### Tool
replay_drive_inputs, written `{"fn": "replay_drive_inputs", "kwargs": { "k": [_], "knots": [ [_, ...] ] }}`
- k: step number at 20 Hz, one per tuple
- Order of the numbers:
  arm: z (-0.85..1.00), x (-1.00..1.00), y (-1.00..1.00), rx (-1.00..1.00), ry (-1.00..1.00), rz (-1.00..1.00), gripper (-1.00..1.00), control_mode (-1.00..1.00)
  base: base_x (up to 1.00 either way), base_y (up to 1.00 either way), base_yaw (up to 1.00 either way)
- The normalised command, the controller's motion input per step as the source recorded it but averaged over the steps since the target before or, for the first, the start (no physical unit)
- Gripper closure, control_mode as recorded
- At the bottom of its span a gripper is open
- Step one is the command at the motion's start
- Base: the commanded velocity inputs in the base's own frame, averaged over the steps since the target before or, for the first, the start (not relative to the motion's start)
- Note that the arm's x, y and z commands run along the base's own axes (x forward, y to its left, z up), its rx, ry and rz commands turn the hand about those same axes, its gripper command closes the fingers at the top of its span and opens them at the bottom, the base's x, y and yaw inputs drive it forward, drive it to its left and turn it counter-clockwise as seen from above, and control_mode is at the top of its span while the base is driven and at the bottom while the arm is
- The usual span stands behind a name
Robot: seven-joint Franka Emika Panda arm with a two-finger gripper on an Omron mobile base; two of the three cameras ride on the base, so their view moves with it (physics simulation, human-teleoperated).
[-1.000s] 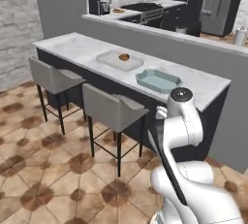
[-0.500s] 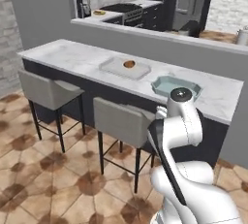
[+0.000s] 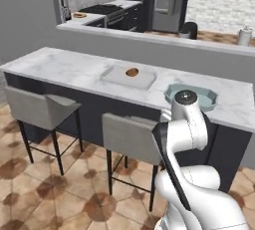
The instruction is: Place the cold items (potato and bell pepper) from the fridge in one tupperware on the dining counter. Place the warm items (kebab skewer and hot dog) in the stove area in another tupperware.
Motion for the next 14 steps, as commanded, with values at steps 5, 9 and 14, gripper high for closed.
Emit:
{"fn": "replay_drive_inputs", "kwargs": {
  "k": [5, 9, 14],
  "knots": [
    [0.00, 0.00, 0.00, 0.00, 0.00, 0.00, 1.00, 1.00, 0.22, 0.50, -0.33],
    [0.00, 0.00, 0.00, 0.00, 0.00, 0.00, 1.00, 1.00, 0.25, 0.62, -0.33],
    [0.00, 0.00, 0.00, 0.00, 0.00, 0.00, 1.00, 1.00, 0.17, 0.66, -0.33]
  ]
}}
